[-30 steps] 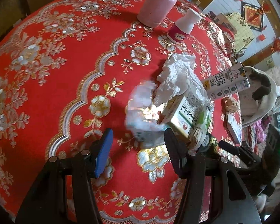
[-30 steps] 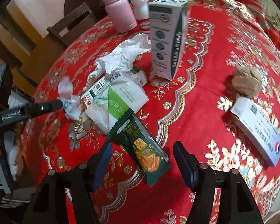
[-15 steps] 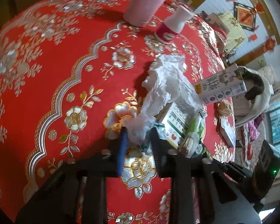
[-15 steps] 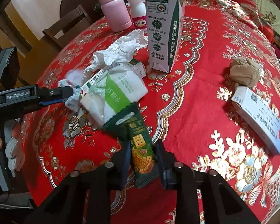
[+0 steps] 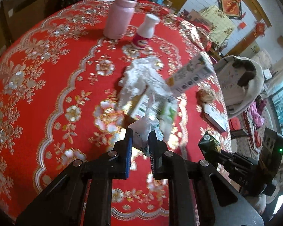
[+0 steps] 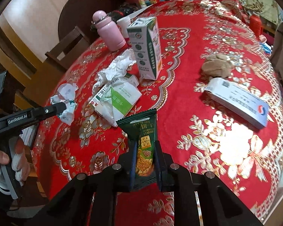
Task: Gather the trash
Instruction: 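Carry both wrappers over the beige bin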
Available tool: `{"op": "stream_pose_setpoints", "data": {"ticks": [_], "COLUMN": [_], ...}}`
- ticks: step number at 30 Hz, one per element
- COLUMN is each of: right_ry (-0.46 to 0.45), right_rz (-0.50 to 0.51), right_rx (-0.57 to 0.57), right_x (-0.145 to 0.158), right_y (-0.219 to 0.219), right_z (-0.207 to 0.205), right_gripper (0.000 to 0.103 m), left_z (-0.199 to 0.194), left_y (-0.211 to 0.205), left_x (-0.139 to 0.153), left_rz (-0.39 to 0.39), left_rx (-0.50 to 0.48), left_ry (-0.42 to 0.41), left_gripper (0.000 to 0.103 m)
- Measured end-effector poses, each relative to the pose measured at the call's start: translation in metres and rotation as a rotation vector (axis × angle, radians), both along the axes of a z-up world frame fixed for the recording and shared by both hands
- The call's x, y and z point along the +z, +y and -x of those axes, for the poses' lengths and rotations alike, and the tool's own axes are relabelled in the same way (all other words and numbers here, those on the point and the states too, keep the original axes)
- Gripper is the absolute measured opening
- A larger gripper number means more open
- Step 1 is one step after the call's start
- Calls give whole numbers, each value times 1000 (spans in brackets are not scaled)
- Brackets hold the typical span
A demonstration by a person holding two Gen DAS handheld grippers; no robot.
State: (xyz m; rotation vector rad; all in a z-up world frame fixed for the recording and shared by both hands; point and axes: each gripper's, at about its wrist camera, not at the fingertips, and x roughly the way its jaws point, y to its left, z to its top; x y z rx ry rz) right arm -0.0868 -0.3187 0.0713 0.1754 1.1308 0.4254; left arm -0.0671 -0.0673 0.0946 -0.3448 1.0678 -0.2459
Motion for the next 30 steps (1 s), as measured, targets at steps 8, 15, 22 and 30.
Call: {"op": "stream_pose_setpoints", "data": {"ticks": [8,15,22,30], "right_ry": [-36,-42,-39,-15], "right_rz": [9,22,40,63], "right_rx": [-81,-221,-379,-564], "right_x": [19,28,34,33], "right_y": [-41,-103,-168,-240], "right_z": [32,67,110,162], "right_gripper": [16,16,16,16], "left_z": [18,30,45,68], "left_y": [-64,-141,-217,-302], "left_x": [12,17,18,19], "left_rz": [-20,-37,-39,-35], "left_rx": [-119,-266,-409,-580], "left_ry": [-24,-39,-47,-61], "left_gripper": [14,14,14,14]}}
